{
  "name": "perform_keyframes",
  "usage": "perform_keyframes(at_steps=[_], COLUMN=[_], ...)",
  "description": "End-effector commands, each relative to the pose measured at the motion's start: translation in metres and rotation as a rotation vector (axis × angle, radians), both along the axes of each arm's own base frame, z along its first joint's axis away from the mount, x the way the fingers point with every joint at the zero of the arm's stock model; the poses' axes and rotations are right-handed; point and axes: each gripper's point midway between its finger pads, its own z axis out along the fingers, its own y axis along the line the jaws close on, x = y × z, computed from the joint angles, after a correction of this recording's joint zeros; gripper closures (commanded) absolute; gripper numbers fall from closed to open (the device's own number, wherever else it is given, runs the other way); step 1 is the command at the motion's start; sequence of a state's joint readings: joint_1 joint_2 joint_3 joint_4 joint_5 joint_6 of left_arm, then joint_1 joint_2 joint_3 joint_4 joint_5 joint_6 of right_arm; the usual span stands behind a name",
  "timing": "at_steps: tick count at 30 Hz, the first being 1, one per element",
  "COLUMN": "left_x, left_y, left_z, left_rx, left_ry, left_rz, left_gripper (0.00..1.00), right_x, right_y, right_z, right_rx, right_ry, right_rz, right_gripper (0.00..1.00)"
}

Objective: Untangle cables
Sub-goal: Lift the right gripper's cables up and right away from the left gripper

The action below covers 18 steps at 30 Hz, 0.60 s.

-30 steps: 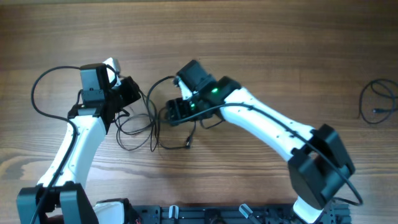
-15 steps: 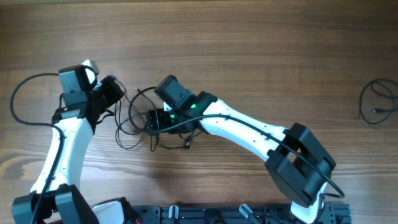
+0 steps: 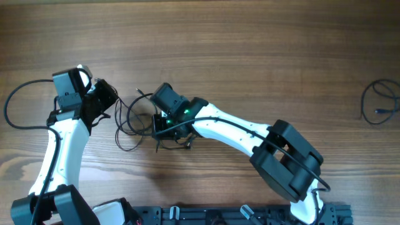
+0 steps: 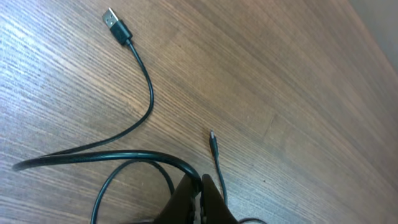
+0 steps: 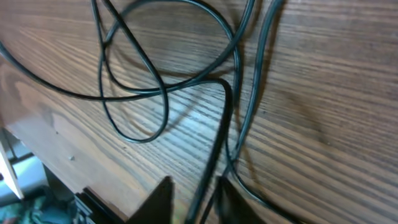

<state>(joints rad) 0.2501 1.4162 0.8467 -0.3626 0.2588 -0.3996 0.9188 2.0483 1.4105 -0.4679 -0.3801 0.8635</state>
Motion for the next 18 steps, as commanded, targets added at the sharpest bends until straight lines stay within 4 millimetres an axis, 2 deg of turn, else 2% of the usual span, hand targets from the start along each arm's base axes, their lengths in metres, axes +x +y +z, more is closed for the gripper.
perform_keyframes(at_steps=[1,3,6,9,11,12,15,18], left_x=[0.002,-0.001,-0.004,-0.005,-0.004,-0.003,-0.003,-0.003], left_y=[0.001,-0.003,-0.008,-0.017,-0.023,-0.029,-0.041,-0.058], left_z=[0.010,0.008,0.006,0.005,0.005,0.005,0.005,0.005], left_rx=[0.002,-0.009,-0.018,-0.019,-0.018,-0.018,-0.018,-0.017], left_ry=[-0.017,-0.002,0.016,0.023,0.021,0.020,0.020,0.021], left_rz=[0.006,-0.003,-0.017,-0.039,-0.057,-0.074,-0.109,-0.157], left_gripper=[0.96,0.96,0.96,0.96,0.96,0.96,0.96,0.96], right_x=[0.009,0.023,0.047,0.087,0.114,0.134,0.162,0.180], right_y=[-0.013,-0.024,-0.056,-0.125,-0.179,-0.220,-0.277,-0.332], right_z=[-0.018,-0.019,-0.016,0.002,0.026,0.051,0.094,0.138], right_rx=[-0.086,-0.114,-0.191,-0.348,-0.431,-0.453,-0.432,-0.418], right_ry=[-0.045,-0.115,-0.166,-0.209,-0.228,-0.240,-0.290,-0.361], right_rz=[-0.026,0.010,0.008,-0.066,-0.129,-0.193,-0.303,-0.421], right_gripper=[0.94,0.96,0.96,0.96,0.96,0.96,0.96,0.96])
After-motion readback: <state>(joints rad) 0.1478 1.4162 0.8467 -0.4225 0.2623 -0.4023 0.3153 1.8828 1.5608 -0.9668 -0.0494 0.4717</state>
